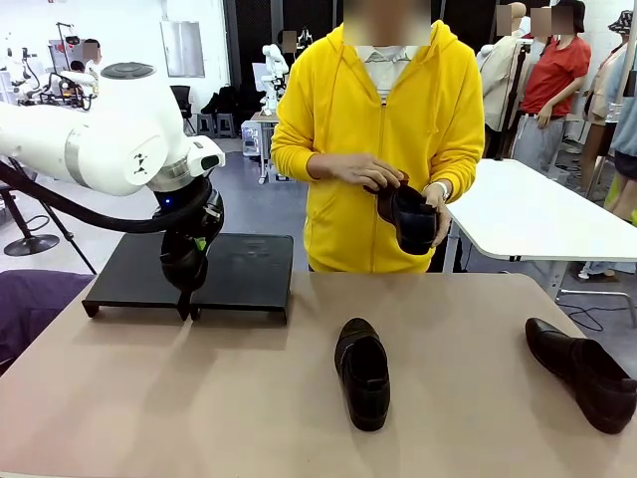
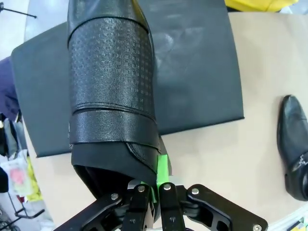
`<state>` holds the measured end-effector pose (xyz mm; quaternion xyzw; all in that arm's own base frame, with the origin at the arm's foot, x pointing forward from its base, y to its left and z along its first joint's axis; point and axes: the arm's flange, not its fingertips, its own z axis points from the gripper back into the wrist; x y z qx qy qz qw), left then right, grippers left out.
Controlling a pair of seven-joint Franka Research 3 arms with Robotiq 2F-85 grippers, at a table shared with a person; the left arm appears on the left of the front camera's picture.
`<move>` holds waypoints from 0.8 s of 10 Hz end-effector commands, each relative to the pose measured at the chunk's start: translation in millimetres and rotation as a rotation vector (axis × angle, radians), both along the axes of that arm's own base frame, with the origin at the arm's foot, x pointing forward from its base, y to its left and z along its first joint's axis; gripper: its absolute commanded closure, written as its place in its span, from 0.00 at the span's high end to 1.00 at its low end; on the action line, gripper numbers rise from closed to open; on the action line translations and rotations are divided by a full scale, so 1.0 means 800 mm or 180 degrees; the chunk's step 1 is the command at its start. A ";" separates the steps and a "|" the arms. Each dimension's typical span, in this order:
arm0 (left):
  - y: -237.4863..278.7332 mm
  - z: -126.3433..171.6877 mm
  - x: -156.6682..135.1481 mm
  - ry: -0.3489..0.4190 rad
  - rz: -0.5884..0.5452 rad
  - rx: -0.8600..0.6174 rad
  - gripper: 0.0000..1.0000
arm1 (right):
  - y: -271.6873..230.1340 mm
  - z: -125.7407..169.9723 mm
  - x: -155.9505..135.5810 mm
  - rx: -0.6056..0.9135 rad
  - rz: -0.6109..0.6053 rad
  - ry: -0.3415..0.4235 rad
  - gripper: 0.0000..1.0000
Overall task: Organize the shoes by placing them on the stand.
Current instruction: Place the Shoe from the middle of the table onto the Shoes Stand.
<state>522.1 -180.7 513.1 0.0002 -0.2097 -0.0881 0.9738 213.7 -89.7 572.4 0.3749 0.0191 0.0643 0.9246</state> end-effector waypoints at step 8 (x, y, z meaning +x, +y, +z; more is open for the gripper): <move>-0.032 -0.046 0.095 -0.0228 0.0414 -0.0090 0.00 | 0.001 0.005 0.000 0.0043 -0.0013 -0.0004 1.00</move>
